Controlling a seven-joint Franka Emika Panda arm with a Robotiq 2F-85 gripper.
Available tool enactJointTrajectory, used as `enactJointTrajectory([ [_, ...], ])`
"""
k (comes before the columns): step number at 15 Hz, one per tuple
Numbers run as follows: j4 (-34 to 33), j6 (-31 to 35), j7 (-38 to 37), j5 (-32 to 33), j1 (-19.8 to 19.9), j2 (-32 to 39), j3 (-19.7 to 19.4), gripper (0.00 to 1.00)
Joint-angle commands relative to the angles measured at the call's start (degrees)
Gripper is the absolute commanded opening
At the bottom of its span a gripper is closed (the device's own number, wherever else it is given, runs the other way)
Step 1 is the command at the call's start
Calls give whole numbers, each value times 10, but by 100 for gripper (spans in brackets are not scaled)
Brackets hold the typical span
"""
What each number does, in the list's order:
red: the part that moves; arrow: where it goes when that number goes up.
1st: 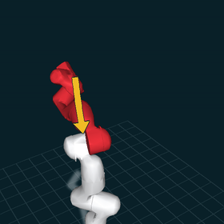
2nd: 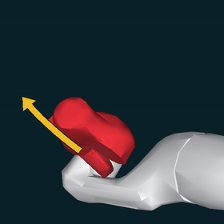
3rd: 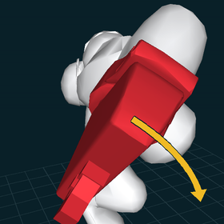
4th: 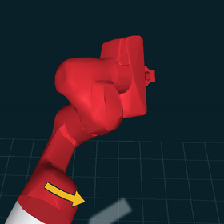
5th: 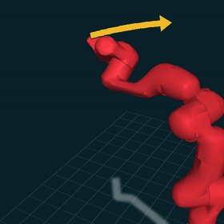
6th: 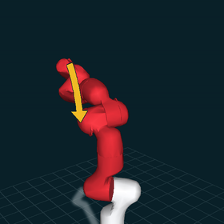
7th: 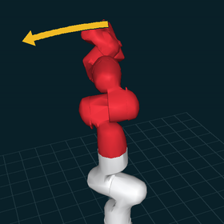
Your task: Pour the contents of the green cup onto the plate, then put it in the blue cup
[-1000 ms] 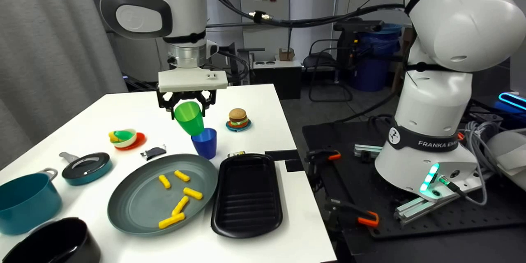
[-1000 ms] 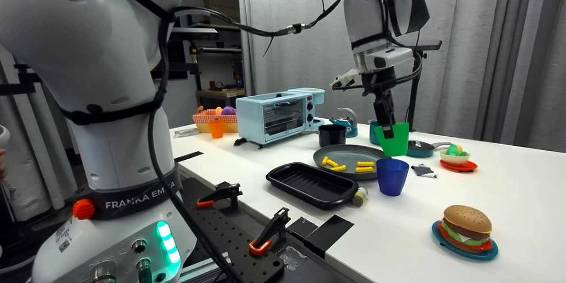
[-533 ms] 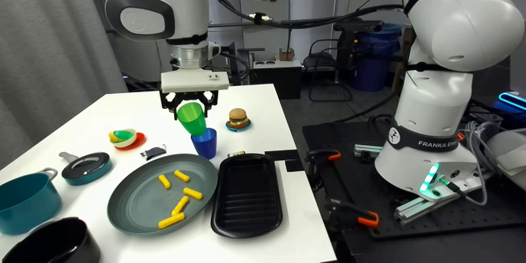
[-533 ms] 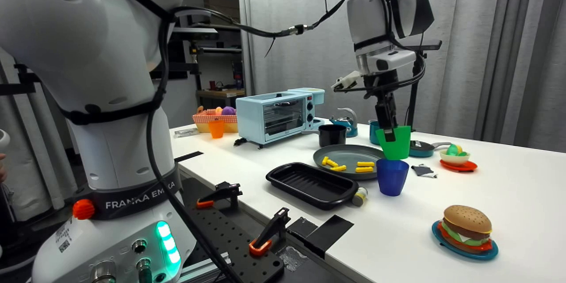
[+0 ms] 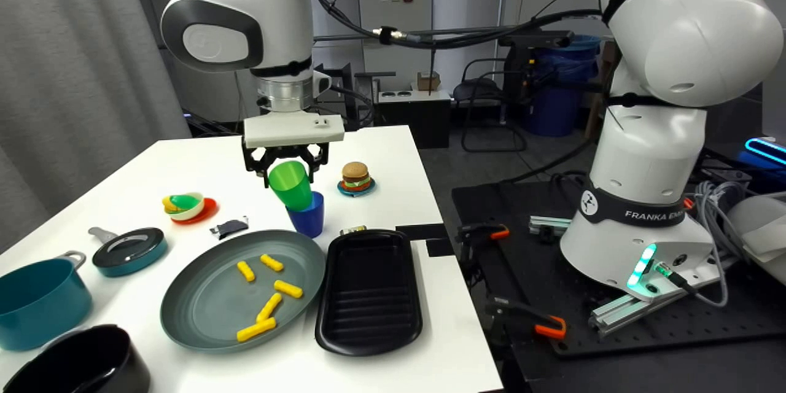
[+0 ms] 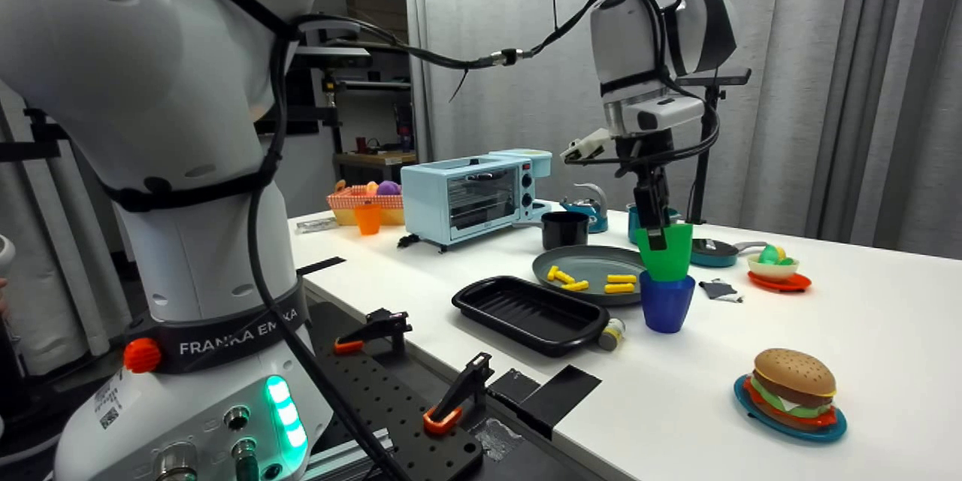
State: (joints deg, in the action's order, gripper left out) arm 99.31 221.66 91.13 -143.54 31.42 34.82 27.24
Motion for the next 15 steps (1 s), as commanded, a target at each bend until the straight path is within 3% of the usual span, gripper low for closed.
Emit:
enactJointTrajectory([
  [1,-15,23,23,-11,23,19,22,56],
  [12,-8,22,19,-11,71,35,52,56],
  [13,-8,22,20,-11,75,36,57,76],
  [14,-9,23,21,-11,80,37,62,83],
  [15,-9,23,22,-11,84,37,67,97],
])
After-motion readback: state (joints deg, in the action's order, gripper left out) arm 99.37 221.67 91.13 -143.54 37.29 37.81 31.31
